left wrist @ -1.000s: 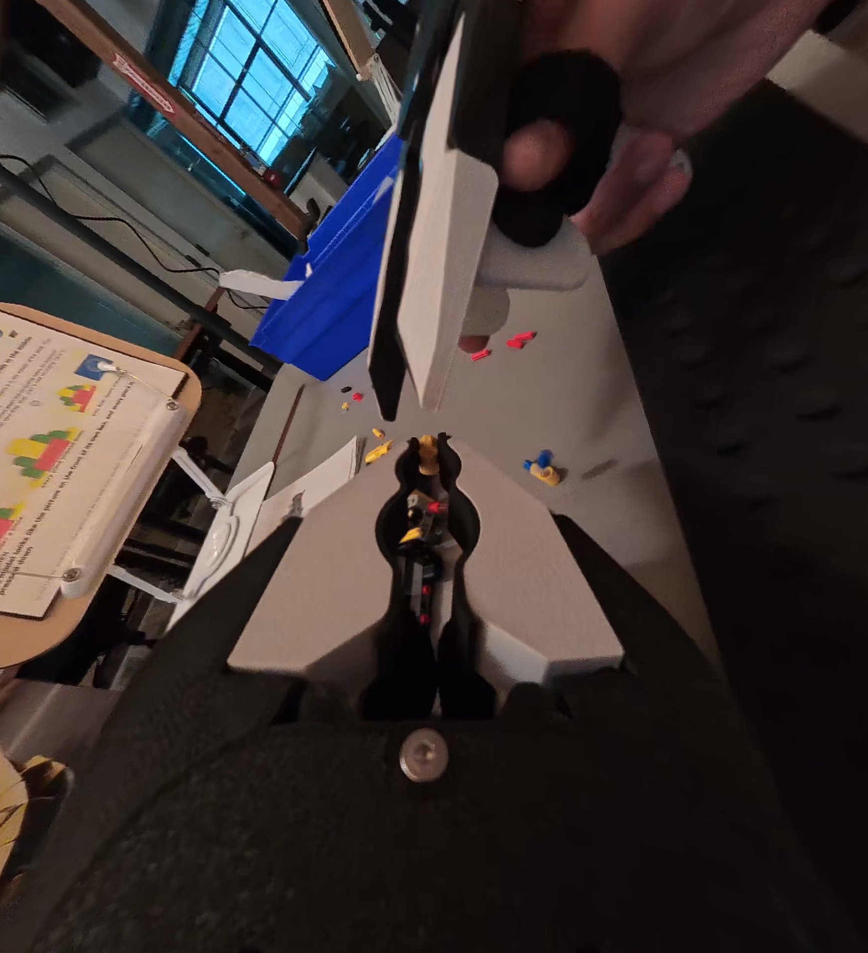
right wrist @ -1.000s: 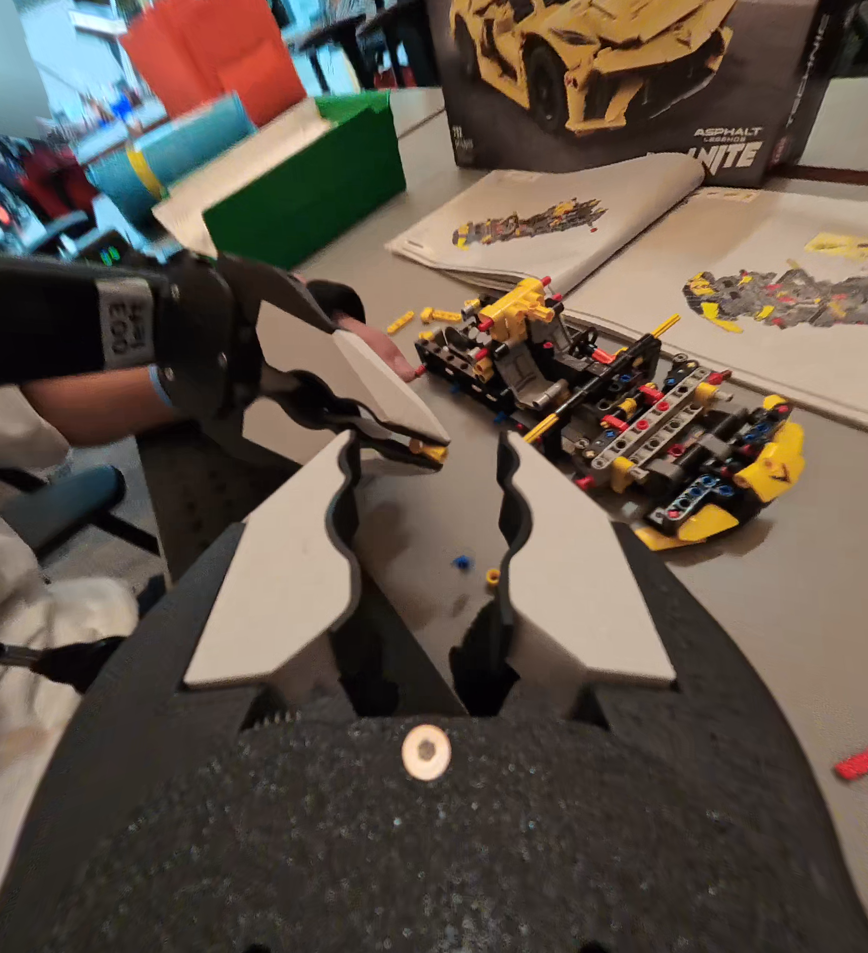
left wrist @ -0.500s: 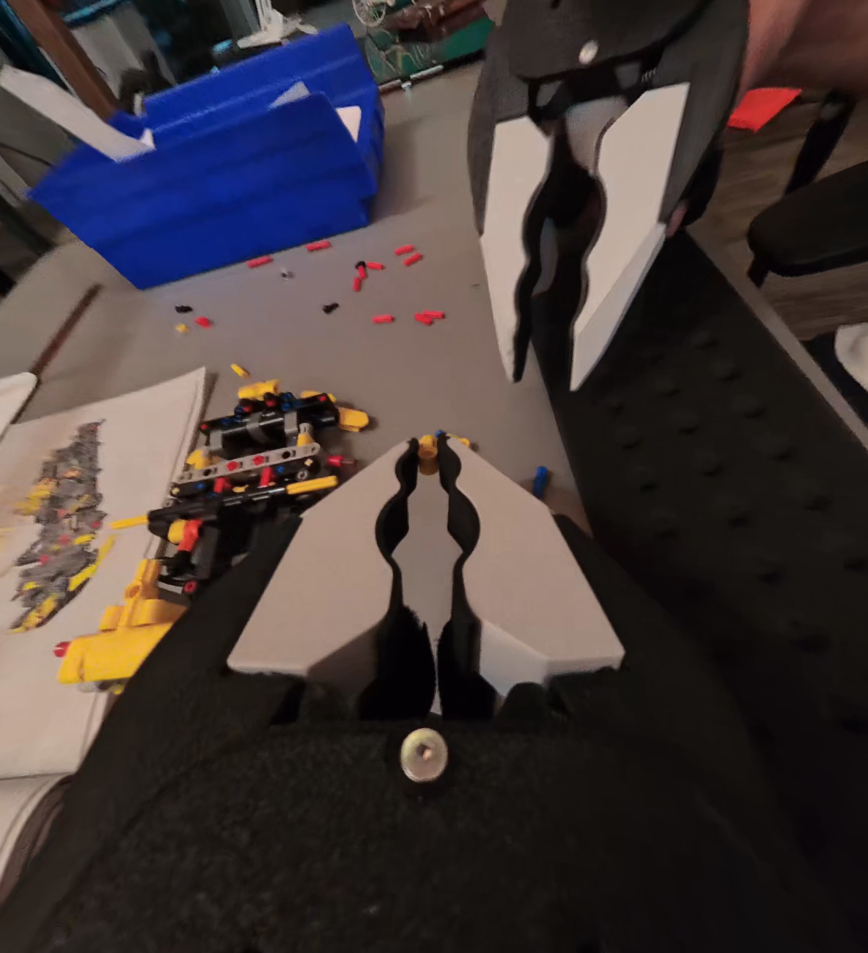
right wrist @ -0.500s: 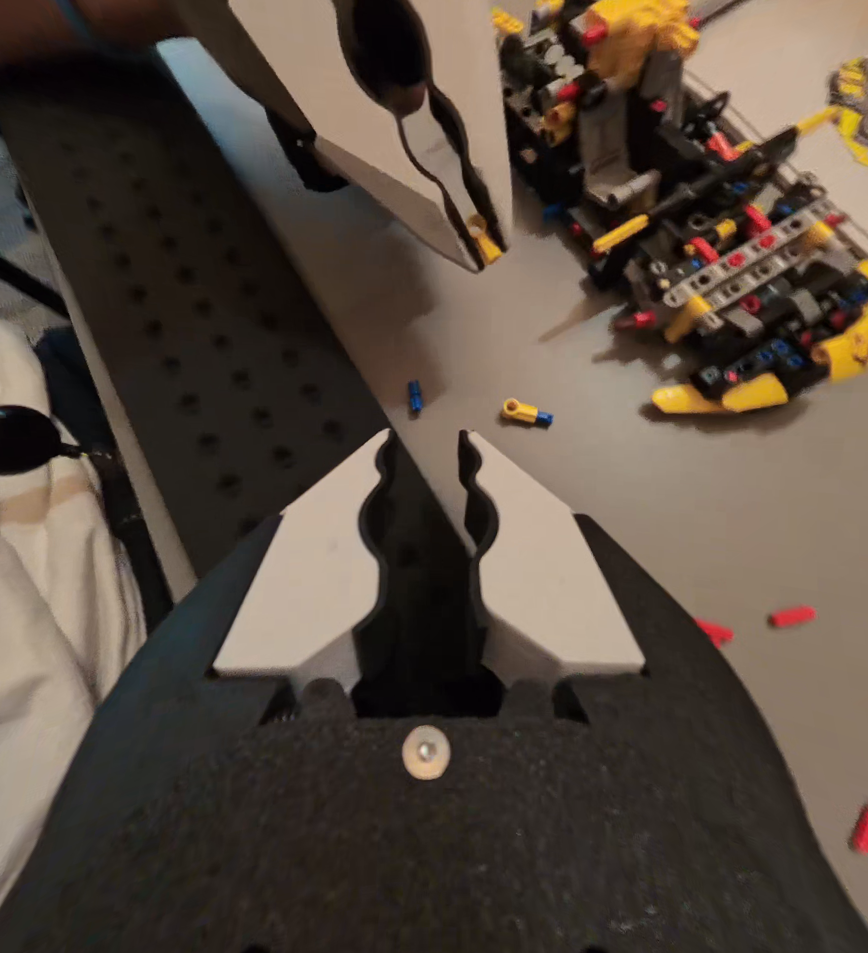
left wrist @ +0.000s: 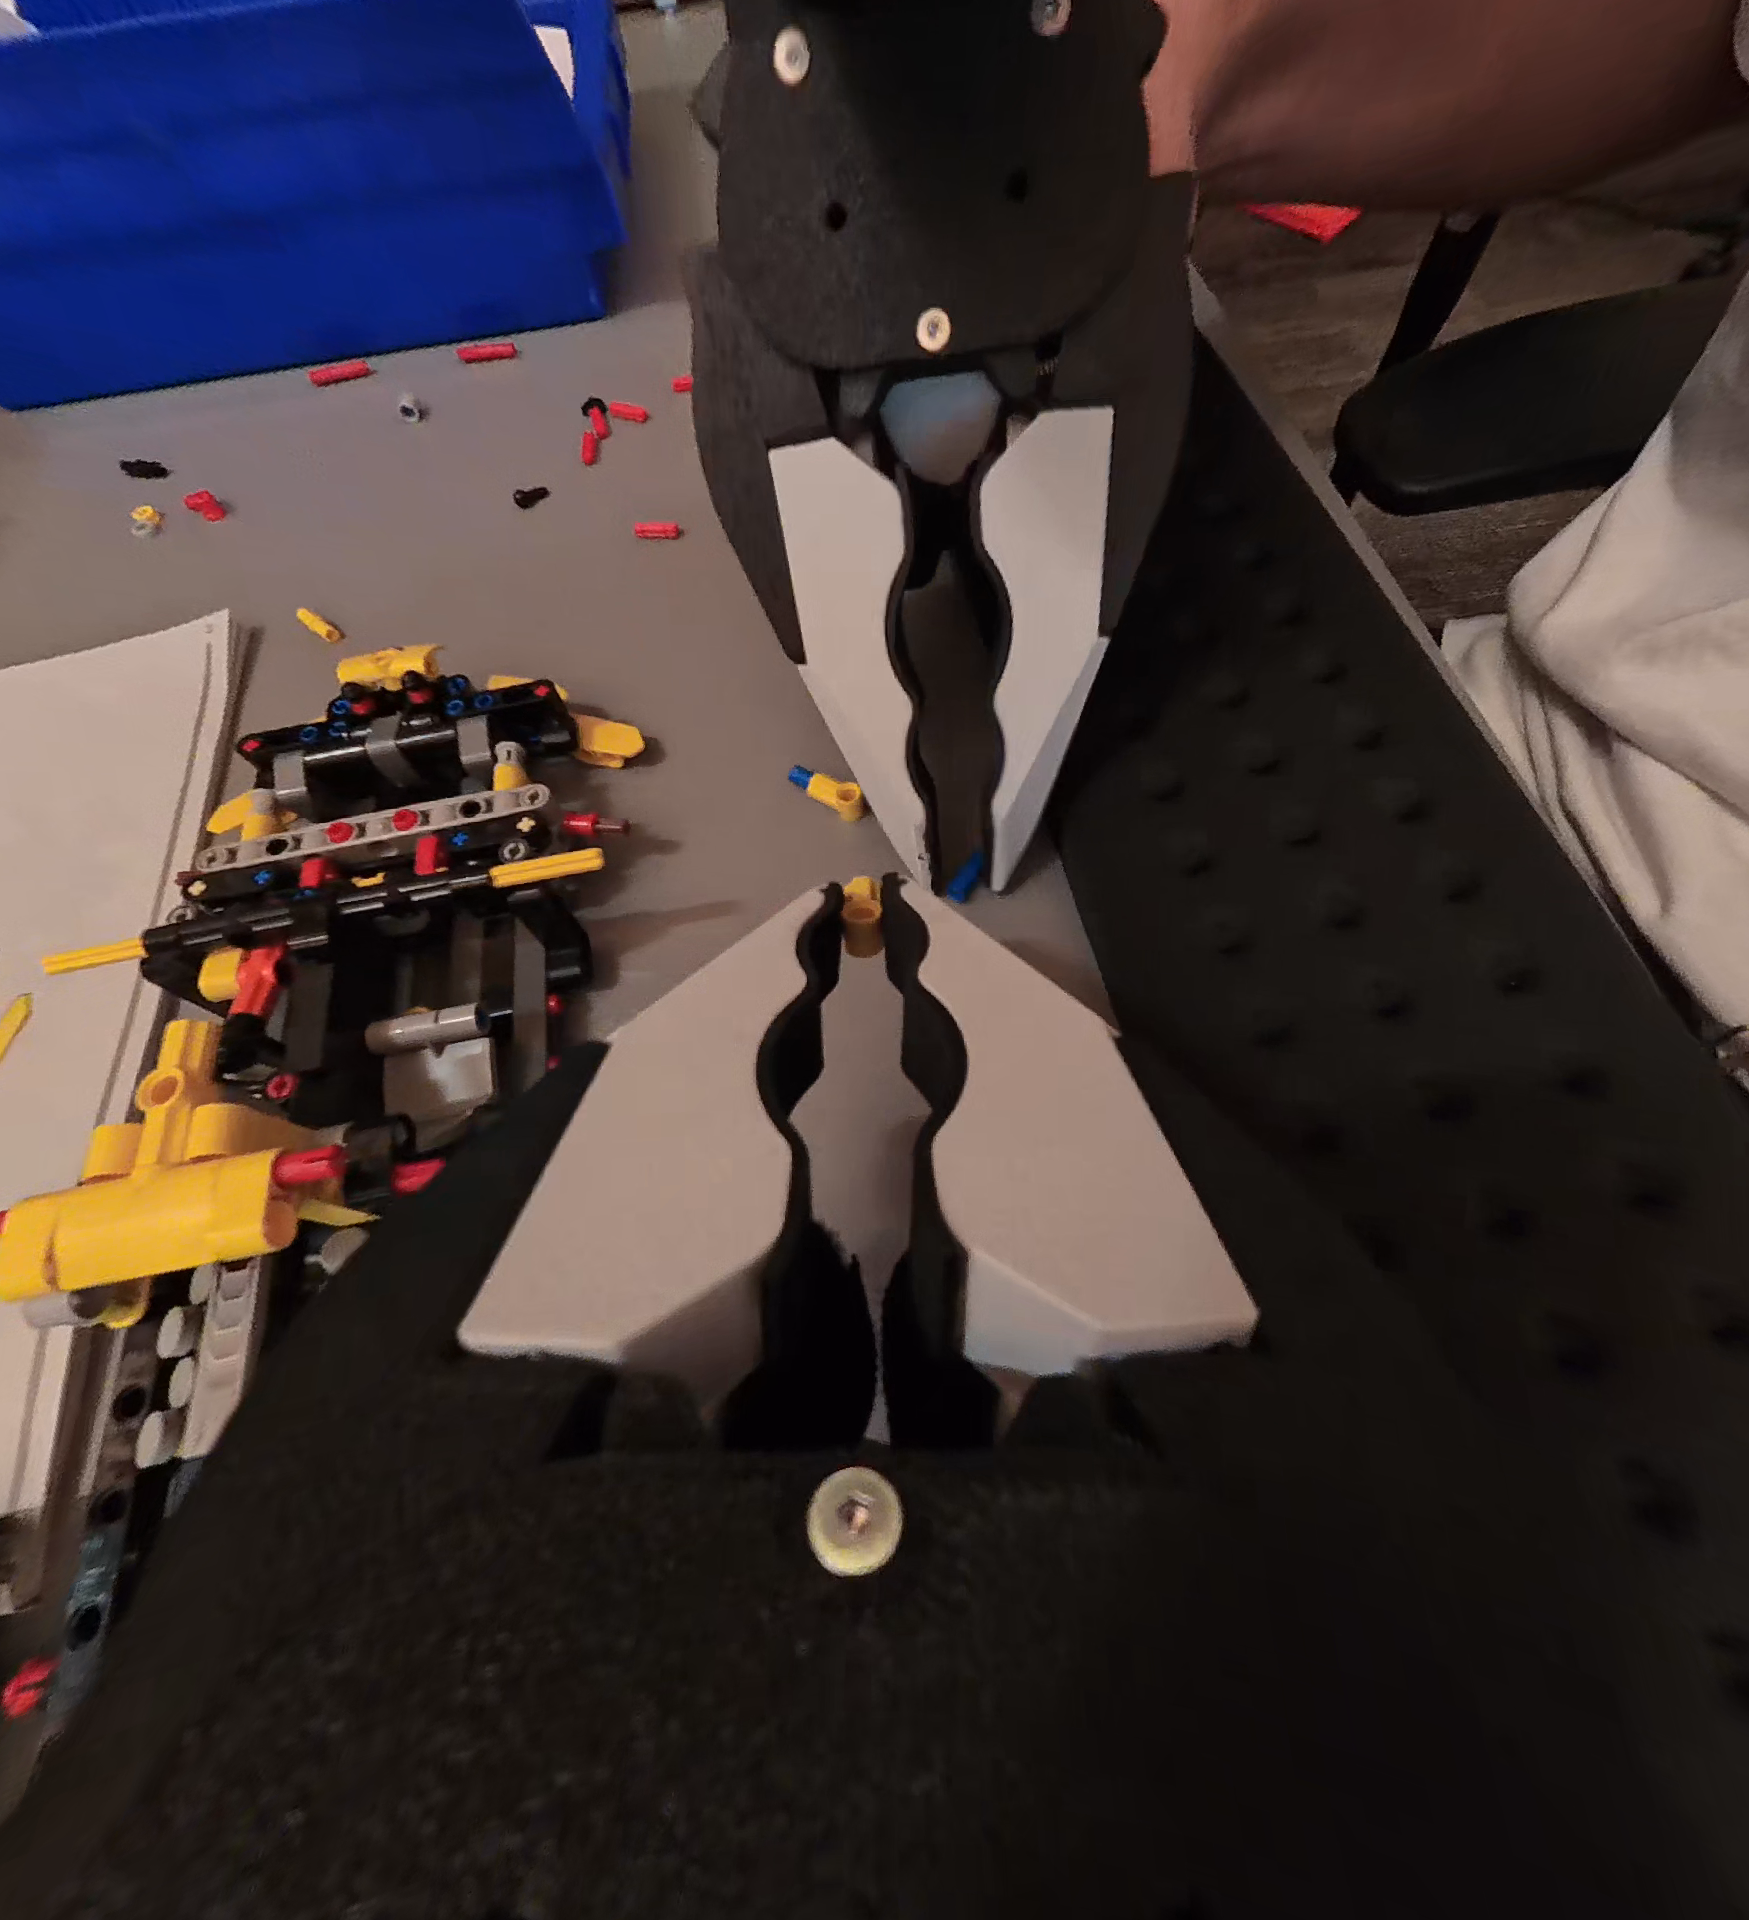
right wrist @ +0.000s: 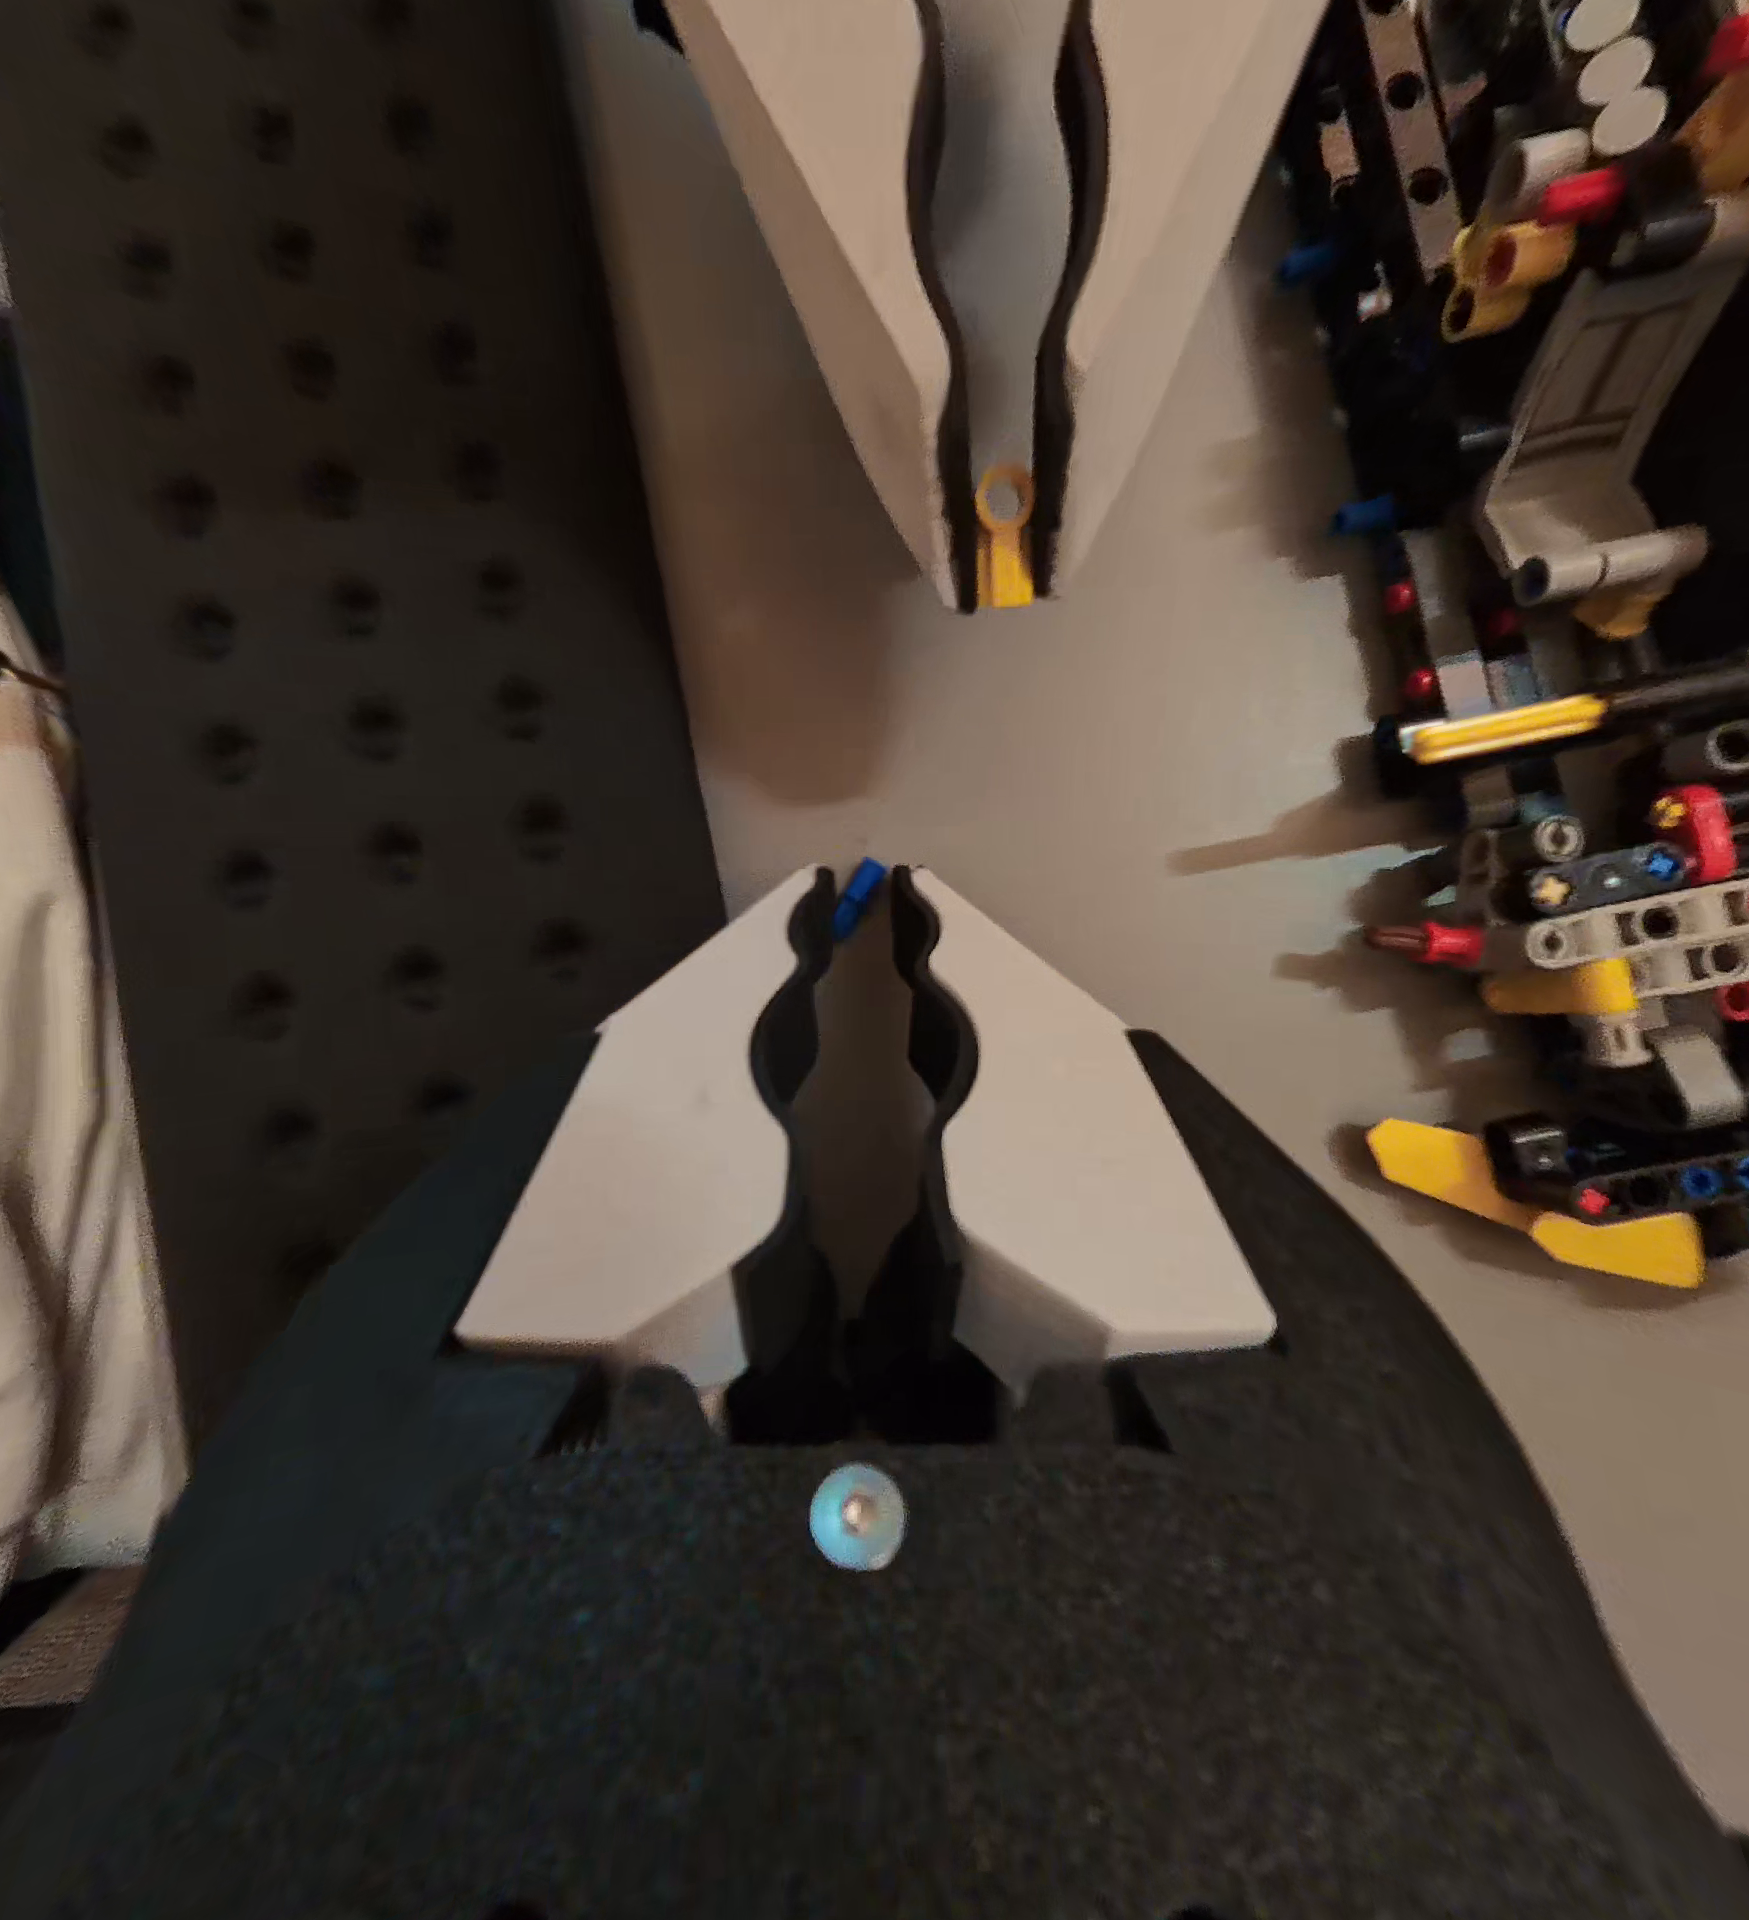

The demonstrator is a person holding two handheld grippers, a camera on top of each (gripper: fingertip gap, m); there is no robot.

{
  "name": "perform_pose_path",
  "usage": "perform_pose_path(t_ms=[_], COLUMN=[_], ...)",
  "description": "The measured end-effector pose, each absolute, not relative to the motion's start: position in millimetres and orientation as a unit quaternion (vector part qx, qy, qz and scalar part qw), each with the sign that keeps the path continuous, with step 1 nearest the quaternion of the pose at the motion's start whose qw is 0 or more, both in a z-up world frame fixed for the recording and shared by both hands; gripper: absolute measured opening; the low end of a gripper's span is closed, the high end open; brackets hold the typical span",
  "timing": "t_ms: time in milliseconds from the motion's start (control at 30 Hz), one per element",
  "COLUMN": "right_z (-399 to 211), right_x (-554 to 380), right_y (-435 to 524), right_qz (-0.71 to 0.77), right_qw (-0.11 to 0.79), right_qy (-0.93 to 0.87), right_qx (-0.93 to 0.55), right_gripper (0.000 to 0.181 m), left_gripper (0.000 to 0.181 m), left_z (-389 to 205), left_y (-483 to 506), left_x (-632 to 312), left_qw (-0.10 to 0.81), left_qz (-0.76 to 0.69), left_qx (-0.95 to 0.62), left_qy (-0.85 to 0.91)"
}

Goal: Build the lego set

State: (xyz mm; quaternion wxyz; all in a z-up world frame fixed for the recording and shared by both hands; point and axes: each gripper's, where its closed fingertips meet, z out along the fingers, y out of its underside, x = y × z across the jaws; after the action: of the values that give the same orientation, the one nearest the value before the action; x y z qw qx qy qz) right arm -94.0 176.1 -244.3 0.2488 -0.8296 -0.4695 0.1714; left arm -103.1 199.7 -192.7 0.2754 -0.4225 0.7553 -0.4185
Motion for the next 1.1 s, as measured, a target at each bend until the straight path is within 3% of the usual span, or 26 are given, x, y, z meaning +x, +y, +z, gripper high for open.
perform_pose_path(t_ms=[167, 267, 367, 433, 567, 867, 1100], right_z=[-244, -212, -138, -104, -98, -109, -115], right_x=[-91, -95, -88, -79, -84, -101, -91], right_y=[183, 203, 232, 243, 252, 247, 243], right_qz=[0.106, 0.159, 0.269, 0.351, 0.427, 0.279, 0.278], right_qw=[0.246, 0.351, 0.530, 0.593, 0.599, 0.648, 0.649], right_qy=[-0.497, -0.423, -0.263, -0.158, -0.079, -0.169, -0.167], right_qx=[-0.825, -0.820, -0.760, -0.708, -0.673, -0.688, -0.688], right_gripper=[0.004, 0.004, 0.004, 0.003, 0.004, 0.004, 0.004], left_gripper=[0.007, 0.007, 0.007, 0.007, 0.007, 0.007, 0.007], left_z=[-200, -193, -169, -152, -135, -126, -125], left_y=[205, 215, 224, 226, 230, 224, 229], left_x=[-100, -93, -85, -83, -79, -79, -80], left_qw=[0.282, 0.300, 0.322, 0.362, 0.428, 0.391, 0.393], left_qz=[-0.398, -0.407, -0.464, -0.483, -0.473, -0.529, -0.529], left_qx=[-0.434, -0.461, -0.483, -0.468, -0.456, -0.468, -0.470], left_qy=[0.757, 0.729, 0.669, 0.645, 0.621, 0.590, 0.587])
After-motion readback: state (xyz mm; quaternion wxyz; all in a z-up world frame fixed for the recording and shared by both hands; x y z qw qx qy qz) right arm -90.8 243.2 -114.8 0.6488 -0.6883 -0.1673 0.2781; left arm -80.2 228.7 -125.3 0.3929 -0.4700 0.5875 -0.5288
